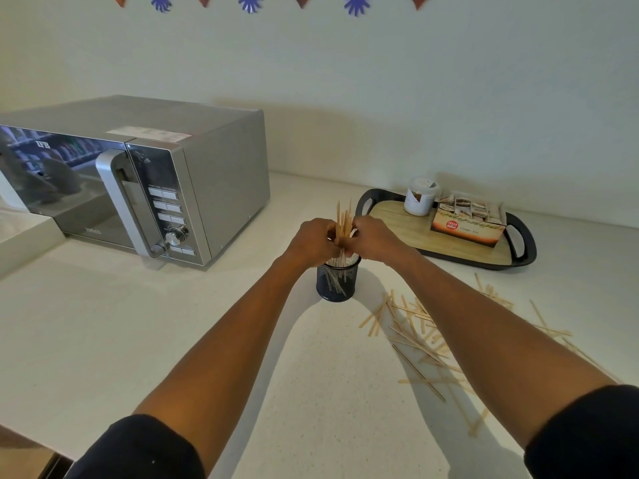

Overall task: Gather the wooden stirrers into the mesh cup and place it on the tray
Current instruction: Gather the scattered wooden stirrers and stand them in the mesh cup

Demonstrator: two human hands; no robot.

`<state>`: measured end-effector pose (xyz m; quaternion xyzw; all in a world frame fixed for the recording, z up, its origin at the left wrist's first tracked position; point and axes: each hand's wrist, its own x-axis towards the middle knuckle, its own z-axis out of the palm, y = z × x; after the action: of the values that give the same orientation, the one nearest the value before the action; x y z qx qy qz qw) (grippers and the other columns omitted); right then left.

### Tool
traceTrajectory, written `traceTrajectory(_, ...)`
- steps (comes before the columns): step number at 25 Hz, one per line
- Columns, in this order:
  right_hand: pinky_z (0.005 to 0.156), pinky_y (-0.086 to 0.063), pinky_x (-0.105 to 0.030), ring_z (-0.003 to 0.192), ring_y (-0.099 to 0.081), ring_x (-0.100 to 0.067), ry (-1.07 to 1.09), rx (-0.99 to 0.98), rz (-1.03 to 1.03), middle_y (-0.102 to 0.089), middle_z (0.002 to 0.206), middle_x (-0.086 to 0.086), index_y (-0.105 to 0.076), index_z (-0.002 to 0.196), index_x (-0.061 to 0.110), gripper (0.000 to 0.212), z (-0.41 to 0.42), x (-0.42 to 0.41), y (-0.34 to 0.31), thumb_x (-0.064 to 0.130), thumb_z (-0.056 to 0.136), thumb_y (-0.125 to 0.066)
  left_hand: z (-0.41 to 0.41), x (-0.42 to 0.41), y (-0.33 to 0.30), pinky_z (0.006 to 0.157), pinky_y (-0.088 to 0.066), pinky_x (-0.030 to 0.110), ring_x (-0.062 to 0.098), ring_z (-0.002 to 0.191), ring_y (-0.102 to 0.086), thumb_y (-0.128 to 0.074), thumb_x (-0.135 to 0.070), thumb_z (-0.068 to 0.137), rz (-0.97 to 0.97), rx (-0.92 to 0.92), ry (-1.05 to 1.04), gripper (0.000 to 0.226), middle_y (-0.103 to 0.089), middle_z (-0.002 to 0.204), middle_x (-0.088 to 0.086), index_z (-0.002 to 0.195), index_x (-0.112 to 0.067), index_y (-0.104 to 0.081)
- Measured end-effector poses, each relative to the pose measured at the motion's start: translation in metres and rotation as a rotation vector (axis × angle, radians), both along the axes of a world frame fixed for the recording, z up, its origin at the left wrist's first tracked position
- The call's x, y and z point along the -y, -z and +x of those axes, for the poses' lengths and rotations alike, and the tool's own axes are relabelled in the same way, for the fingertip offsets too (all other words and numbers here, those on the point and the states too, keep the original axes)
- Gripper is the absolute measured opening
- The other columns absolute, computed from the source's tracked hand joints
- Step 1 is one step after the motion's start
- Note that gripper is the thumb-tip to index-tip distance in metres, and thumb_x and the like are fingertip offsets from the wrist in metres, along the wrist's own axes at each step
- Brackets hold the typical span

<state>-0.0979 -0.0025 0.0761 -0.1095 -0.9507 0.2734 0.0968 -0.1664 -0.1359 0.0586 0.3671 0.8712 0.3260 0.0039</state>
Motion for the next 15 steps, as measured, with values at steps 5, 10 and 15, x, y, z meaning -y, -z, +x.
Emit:
traceTrajectory(5, 0.054, -0.035, -0.017, 0.082, -0.068, -0.02, 0.01, 0.037, 0.025, -0.073, 0.092, -0.008, -0.074, 0.101, 0.01, 0.024, 0.0007, -0.001, -0.0009, 0.03, 0.088, -0.069, 0.0018, 0.0011, -0.005, 0.079, -0.049, 0.025, 0.019, 0.093, -0.067, -0.08, -0.017, 0.077, 0.016, -0.026, 0.001, 0.036, -0.072, 0.109, 0.004, 0.111, -0.014, -0.071)
traceTrajectory(10, 0.054, -0.035, -0.018, 0.069, -0.06, -0.009, 0.023, 0.01, 0.047, -0.069, 0.085, -0.002, -0.075, 0.099, 0.011, 0.021, 0.0035, -0.0009, -0.0013, 0.028, 0.09, -0.067, 0.0005, 0.0061, -0.0087, 0.082, -0.052, 0.026, 0.018, 0.095, -0.067, -0.078, -0.013, 0.078, 0.017, 0.009, 0.002, 0.044, -0.071, 0.113, 0.005, 0.12, -0.012, -0.066)
traceTrajectory(15, 0.065, -0.048, -0.026, 0.075, -0.068, -0.013, 0.021, -0.118, -0.008, -0.072, 0.086, 0.0, -0.072, 0.097, 0.011, 0.016, 0.0088, -0.0023, -0.0022, 0.024, 0.09, -0.067, -0.0018, 0.0092, -0.0098, 0.078, -0.05, 0.022, 0.014, 0.093, -0.067, -0.076, -0.008, 0.079, 0.067, 0.004, -0.033, 0.042, -0.071, 0.112, 0.003, 0.12, -0.014, -0.066)
